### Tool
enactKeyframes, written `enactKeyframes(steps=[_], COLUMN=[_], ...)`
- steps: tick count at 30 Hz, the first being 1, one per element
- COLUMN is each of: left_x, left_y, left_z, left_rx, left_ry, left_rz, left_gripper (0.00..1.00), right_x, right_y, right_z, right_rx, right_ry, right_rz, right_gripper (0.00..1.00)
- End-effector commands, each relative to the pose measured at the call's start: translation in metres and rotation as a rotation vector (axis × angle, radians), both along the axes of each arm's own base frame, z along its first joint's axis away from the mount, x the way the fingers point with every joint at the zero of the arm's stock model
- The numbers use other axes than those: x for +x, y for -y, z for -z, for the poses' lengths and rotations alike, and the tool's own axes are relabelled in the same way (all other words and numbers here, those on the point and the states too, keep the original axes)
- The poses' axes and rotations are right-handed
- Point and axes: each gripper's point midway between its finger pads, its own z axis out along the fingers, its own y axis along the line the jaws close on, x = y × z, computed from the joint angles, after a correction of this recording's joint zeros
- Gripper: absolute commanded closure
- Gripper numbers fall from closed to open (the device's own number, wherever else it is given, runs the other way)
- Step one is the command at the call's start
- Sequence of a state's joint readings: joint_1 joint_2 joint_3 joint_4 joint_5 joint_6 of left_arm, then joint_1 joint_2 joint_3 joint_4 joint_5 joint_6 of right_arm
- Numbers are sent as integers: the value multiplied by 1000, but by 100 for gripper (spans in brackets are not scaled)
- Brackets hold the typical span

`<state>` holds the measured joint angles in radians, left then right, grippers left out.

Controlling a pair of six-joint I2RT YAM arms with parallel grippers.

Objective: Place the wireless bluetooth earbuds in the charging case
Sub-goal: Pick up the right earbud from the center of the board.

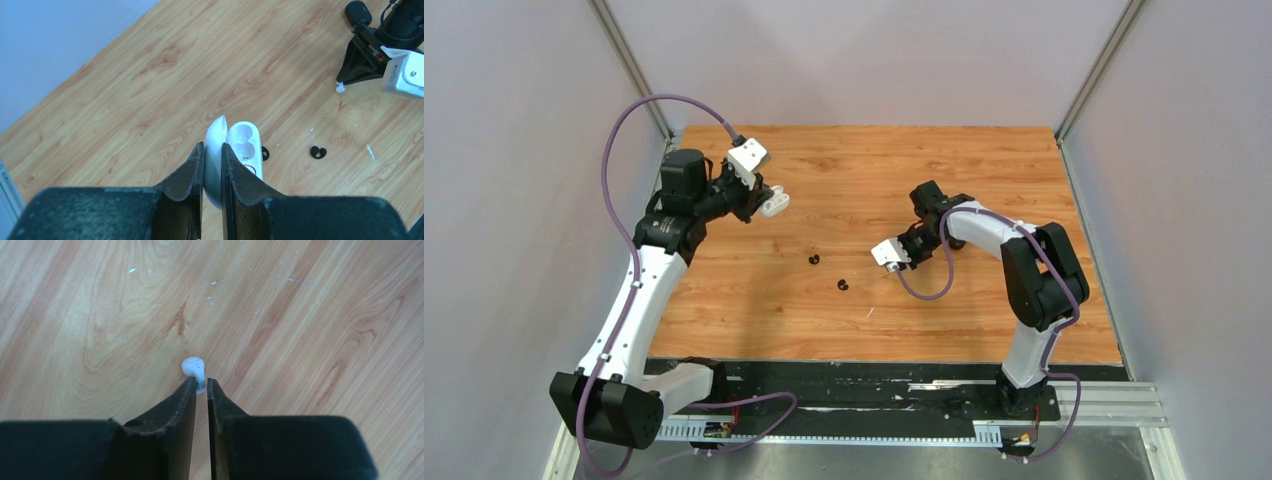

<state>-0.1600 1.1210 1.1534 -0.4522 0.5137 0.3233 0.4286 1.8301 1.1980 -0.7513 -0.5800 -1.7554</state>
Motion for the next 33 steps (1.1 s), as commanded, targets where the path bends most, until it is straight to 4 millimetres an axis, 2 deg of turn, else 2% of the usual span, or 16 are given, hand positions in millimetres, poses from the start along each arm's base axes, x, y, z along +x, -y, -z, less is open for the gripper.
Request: enactKeyframes(steps=[1, 19, 33], left_x=[8, 7, 7], left_y=[0, 0, 0], left_z=[-14, -12, -13], left_rx=[-11, -11, -12], left_ry=[56, 49, 50], left_rz=[-2, -2, -5], left_gripper=[100, 100, 100], right_x=[5, -2, 5], right_y=[-4, -5, -11], right_z=[-5, 2, 6], right_rx=[18, -1, 13], right_ry=[-21, -91, -80], right_rz=[11, 17, 67], right_gripper=[85, 88, 82])
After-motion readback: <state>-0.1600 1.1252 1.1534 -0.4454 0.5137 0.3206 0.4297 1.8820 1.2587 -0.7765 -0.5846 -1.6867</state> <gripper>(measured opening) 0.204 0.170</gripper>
